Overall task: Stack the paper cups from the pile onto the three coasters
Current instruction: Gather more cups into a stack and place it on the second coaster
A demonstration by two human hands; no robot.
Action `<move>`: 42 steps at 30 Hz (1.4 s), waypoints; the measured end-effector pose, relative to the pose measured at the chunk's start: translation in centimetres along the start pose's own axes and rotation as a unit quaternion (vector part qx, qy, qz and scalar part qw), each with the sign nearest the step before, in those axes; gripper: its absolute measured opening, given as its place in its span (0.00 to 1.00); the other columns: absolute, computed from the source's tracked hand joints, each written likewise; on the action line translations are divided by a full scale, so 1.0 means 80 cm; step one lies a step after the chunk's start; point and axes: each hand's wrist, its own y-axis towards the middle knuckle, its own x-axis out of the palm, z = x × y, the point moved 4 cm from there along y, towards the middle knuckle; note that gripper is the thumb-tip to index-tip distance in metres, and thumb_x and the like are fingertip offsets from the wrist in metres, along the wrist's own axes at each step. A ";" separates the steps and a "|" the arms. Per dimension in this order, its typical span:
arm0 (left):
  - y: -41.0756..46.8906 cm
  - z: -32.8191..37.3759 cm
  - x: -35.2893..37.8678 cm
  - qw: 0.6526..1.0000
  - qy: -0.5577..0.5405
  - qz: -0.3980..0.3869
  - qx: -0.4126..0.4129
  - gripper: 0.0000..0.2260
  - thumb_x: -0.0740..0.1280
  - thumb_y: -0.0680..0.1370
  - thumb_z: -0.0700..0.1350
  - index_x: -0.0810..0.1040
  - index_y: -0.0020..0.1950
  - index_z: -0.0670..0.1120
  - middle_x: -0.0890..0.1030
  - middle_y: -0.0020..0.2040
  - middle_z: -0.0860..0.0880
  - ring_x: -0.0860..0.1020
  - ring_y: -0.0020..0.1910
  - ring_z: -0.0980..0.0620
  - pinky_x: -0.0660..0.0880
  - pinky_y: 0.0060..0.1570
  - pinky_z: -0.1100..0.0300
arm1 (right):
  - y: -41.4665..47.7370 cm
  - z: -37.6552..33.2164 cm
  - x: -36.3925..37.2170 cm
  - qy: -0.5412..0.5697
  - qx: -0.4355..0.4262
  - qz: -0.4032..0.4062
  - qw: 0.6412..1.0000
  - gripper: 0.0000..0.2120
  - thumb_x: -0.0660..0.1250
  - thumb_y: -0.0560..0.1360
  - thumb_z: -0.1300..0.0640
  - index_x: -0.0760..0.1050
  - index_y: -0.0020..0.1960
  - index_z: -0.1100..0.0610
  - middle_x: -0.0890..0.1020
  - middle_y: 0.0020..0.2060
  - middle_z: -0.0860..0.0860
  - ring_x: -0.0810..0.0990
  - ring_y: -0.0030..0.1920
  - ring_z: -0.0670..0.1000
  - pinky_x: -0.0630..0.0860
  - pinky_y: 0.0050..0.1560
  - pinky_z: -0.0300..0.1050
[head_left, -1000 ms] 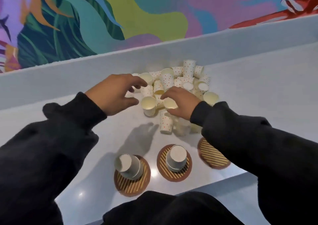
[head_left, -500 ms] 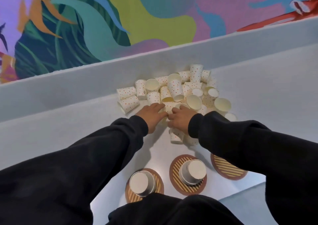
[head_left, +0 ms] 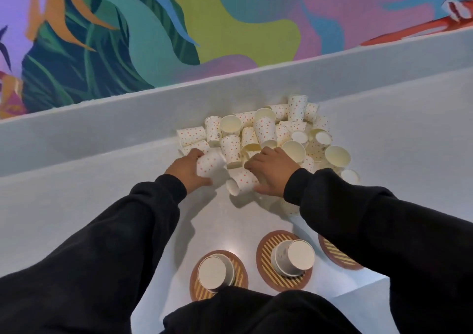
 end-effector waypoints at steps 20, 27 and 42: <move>-0.037 0.073 0.011 0.855 -0.519 -0.009 0.011 0.35 0.82 0.65 0.52 0.75 0.70 0.49 0.84 0.62 0.48 0.83 0.60 0.47 0.82 0.56 0.40 | 0.007 -0.012 -0.016 0.524 0.210 0.074 0.822 0.27 0.84 0.66 0.51 0.81 0.63 0.52 0.85 0.54 0.47 0.81 0.44 0.44 0.81 0.47 0.41; -0.030 0.072 0.036 0.813 -0.572 -0.093 -0.058 0.31 0.81 0.70 0.43 0.74 0.71 0.45 0.84 0.62 0.42 0.84 0.58 0.40 0.82 0.54 0.41 | 0.011 -0.004 -0.009 0.611 0.223 0.055 0.757 0.39 0.86 0.61 0.57 0.73 0.67 0.49 0.83 0.55 0.52 0.85 0.56 0.54 0.83 0.59 0.53; -0.031 0.062 0.056 0.717 -0.671 -0.078 -0.173 0.18 0.74 0.77 0.40 0.77 0.66 0.43 0.83 0.55 0.40 0.85 0.49 0.39 0.85 0.41 0.50 | 0.001 0.040 -0.001 -0.030 0.049 -0.148 0.987 0.30 0.71 0.77 0.61 0.68 0.76 0.46 0.73 0.71 0.53 0.72 0.66 0.59 0.75 0.63 0.56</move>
